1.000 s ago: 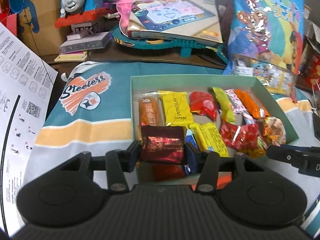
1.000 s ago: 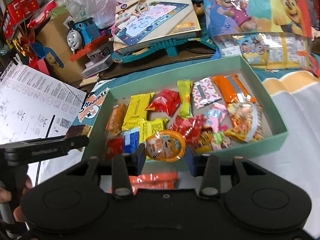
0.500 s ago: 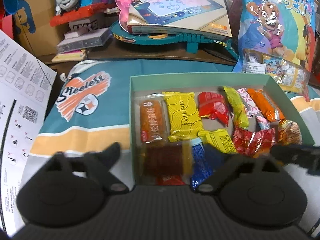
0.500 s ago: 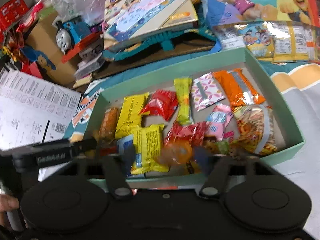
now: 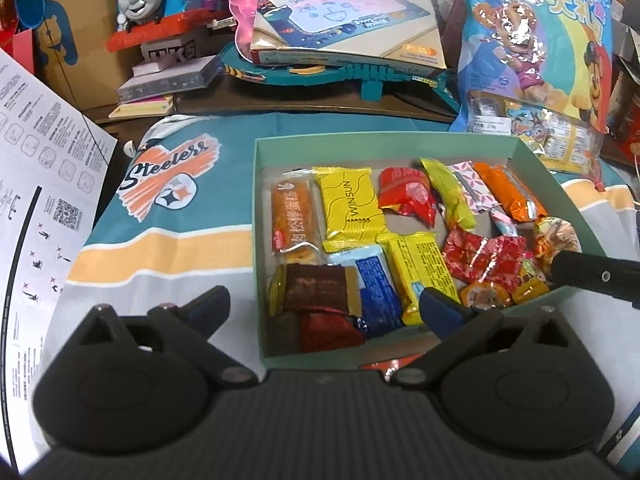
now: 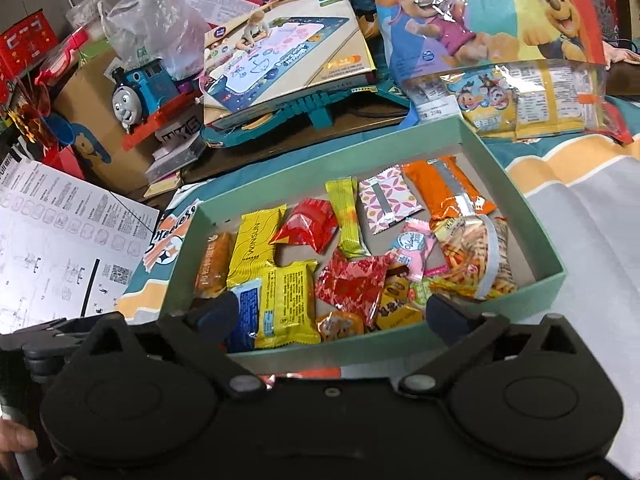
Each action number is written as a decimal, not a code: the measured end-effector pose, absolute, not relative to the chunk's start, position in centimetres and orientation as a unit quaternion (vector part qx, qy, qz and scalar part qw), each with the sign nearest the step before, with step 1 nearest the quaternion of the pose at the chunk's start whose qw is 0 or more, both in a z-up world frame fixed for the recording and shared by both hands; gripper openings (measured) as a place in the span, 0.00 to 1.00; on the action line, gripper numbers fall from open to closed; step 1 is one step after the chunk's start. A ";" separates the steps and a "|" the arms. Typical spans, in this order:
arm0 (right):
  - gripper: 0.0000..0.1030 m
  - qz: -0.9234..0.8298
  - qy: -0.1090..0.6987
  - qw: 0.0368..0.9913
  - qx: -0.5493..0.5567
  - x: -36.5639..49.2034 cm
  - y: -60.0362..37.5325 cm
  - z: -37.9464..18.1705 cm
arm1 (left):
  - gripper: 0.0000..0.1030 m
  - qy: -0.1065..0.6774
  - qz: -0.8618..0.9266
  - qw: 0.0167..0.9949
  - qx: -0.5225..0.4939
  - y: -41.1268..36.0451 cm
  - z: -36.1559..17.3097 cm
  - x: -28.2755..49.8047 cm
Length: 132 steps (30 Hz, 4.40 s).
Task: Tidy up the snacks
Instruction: 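Move both tools back down to the orange wrapper and floral candy, then grasp the floral candy with left tool while right tool grasps orange wrapper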
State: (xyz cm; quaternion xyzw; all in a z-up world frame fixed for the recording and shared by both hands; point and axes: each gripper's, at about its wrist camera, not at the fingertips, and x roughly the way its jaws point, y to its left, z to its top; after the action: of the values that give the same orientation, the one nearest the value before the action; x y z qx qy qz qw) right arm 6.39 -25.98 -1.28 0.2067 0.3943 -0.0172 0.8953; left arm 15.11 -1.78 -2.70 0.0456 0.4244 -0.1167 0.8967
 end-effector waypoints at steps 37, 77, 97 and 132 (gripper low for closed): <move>1.00 -0.041 0.452 0.854 0.255 0.6 -26.3 -5.8 | 1.00 0.466 -0.173 0.862 0.099 -4.5 -7.8 9.7; 0.82 -0.074 0.453 0.839 0.291 -2.1 -29.5 -8.0 | 0.34 0.505 -0.315 0.796 0.111 -11.3 -10.2 4.2; 0.71 -0.029 0.467 0.843 0.266 1.6 -26.6 -7.7 | 0.24 0.514 -0.198 0.833 0.058 -2.8 -9.6 6.5; 0.64 -0.011 0.523 0.848 0.085 4.6 -21.4 -7.9 | 0.45 0.512 -0.165 0.843 0.009 0.4 -10.1 9.5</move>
State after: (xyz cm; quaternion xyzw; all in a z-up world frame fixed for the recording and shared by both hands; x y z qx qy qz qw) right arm 4.56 -21.37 -7.91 0.0853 0.5233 -0.0112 0.8478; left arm 9.47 0.35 -10.08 0.0092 0.5121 -0.1651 0.8429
